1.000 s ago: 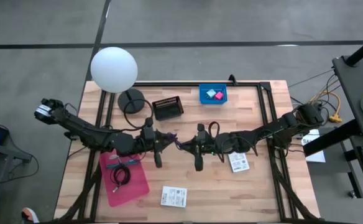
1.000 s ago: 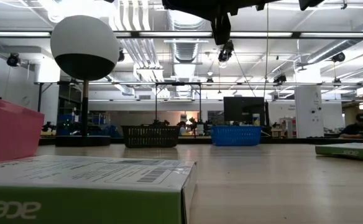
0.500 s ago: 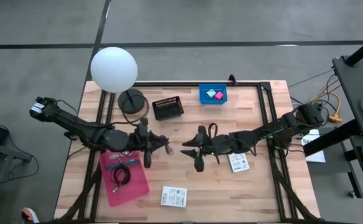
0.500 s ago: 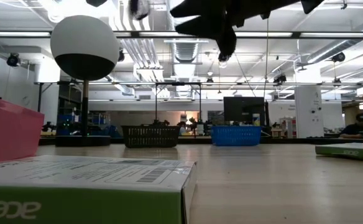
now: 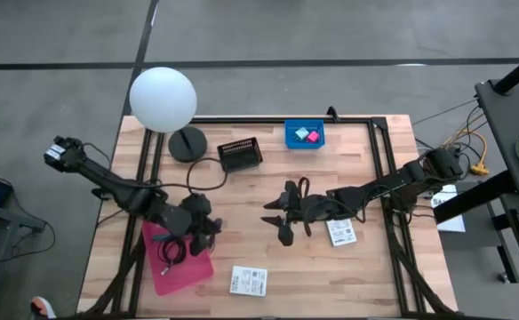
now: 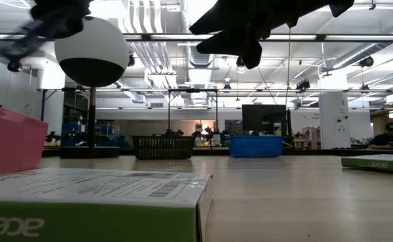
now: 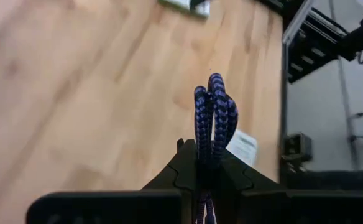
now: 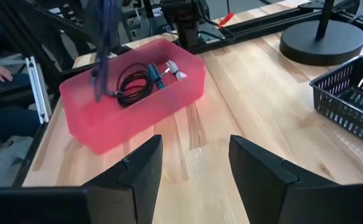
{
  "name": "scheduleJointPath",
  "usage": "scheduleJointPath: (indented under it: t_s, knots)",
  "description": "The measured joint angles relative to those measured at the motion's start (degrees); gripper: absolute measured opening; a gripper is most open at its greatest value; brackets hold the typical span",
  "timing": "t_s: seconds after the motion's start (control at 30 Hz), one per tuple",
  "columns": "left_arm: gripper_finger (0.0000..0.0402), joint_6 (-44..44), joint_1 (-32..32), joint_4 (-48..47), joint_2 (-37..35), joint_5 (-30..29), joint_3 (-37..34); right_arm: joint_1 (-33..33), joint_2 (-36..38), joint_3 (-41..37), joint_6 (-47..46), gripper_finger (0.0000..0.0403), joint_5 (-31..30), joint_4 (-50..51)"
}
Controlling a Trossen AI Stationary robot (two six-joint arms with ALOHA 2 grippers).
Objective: Pick and place items into bin
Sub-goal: Put the violet patterned charger cable into the light pink bin
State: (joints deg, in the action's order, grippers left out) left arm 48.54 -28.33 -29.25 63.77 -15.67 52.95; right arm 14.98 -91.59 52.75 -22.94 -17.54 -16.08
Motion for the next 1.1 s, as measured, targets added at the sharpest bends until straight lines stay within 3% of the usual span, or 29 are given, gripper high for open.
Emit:
scheduleJointPath:
  t_s: [0.33,0.43,0.57,0.7,0.9,1.1]
  knots:
    - [0.0005,12.17,-4.07,-12.26,0.04,12.22,0.00,0.00,0.00,0.00,0.00,0.0170,-0.02,1.36]
    - [0.0005,16.55,-4.82,-15.37,0.15,13.21,-0.10,0.00,0.00,-0.02,0.25,0.0165,-0.02,1.36]
    - [0.0005,22.65,-5.12,-15.74,0.15,14.27,-1.22,-0.02,-0.04,-0.02,0.33,0.0160,-0.02,1.36]
    - [0.0005,28.57,-5.14,-16.79,0.17,20.05,-3.84,-0.02,-0.04,0.00,0.39,0.0155,-0.04,1.99]
    - [0.0005,36.25,-5.14,-14.51,0.17,20.33,-8.43,-0.02,-0.09,-0.01,0.42,0.0153,-0.09,3.80]
    - [0.0005,38.21,-5.14,-9.53,0.20,19.92,-11.79,-0.02,-0.09,-0.01,0.43,0.0157,-0.09,3.95]
